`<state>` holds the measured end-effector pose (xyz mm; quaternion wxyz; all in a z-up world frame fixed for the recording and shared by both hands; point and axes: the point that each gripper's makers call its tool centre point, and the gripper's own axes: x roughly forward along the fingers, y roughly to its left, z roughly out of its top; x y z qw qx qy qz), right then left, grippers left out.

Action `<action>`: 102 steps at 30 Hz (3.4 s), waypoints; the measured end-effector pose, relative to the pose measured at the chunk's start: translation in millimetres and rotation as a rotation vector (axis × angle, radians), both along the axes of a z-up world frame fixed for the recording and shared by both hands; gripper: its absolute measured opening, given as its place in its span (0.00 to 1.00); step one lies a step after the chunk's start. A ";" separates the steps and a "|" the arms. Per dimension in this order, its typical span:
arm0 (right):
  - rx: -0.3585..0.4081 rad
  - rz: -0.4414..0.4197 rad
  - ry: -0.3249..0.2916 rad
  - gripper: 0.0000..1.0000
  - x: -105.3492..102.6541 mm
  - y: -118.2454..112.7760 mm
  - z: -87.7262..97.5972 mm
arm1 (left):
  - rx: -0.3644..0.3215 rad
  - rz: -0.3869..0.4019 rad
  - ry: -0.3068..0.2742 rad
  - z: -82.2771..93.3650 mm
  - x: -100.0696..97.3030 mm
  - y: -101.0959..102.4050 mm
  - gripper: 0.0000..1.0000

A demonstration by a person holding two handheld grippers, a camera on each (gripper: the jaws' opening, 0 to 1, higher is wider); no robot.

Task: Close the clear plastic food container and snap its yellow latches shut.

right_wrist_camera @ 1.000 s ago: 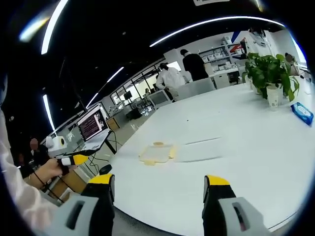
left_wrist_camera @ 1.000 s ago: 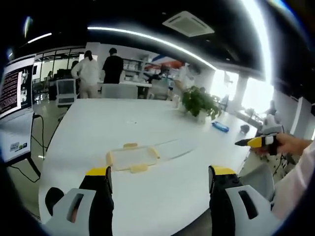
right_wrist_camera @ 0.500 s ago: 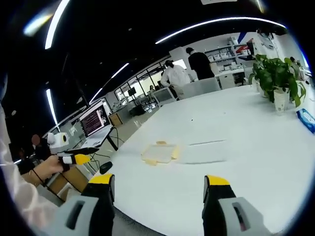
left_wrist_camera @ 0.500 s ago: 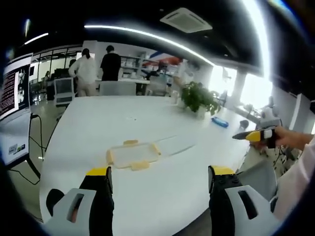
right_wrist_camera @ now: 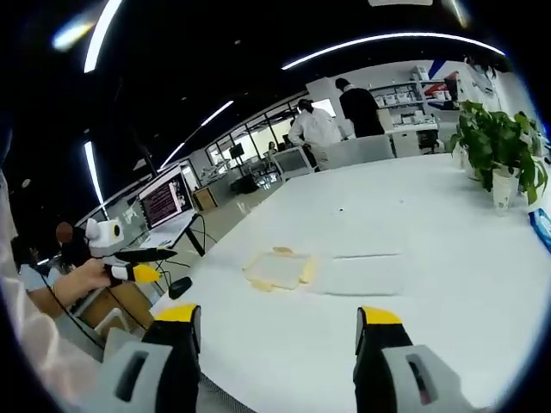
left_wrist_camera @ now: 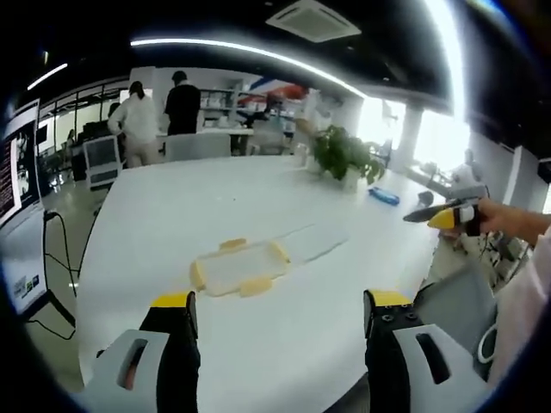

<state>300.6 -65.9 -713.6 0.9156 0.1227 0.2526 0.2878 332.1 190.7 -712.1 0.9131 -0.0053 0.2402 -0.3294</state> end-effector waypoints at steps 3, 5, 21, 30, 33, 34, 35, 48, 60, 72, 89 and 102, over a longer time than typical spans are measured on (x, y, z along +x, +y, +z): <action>-0.003 0.014 0.003 0.73 7.3 4.6 -2.5 | 0.014 -0.008 0.004 -3.7 8.1 2.7 0.78; -0.010 0.026 0.006 0.73 12.0 8.4 -4.2 | 0.022 -0.016 0.009 -6.8 12.3 4.1 0.78; -0.068 0.140 0.007 0.73 53.8 33.1 -12.2 | 0.100 -0.078 0.044 -30.2 46.5 10.5 0.77; -0.088 0.212 0.009 0.72 79.7 48.4 -21.2 | 0.163 -0.110 0.051 -43.4 69.5 9.4 0.76; -0.100 0.236 0.010 0.72 90.6 52.6 -24.7 | 0.195 -0.128 0.056 -50.1 77.4 9.9 0.76; -0.106 0.246 0.010 0.72 95.9 53.8 -26.0 | 0.205 -0.134 0.057 -51.9 79.6 9.8 0.76; -0.110 0.253 0.008 0.72 99.3 54.8 -26.6 | 0.217 -0.141 0.058 -53.7 82.0 9.8 0.76; -0.252 0.427 -0.035 0.68 137.1 73.6 -40.6 | 0.371 -0.299 0.064 -86.8 115.6 2.2 0.73; -0.481 0.720 -0.019 0.63 155.9 101.0 -79.5 | 0.555 -0.430 0.073 -123.1 136.8 17.5 0.70; -0.672 0.925 -0.005 0.60 175.7 111.9 -104.9 | 0.635 -0.567 0.076 -139.2 155.2 14.0 0.67; -0.881 1.051 0.038 0.52 182.3 112.4 -153.5 | 0.744 -0.763 0.083 -156.4 166.4 11.8 0.61; -0.972 1.107 0.047 0.50 182.2 109.6 -172.7 | 0.749 -0.797 0.100 -168.3 167.4 9.1 0.55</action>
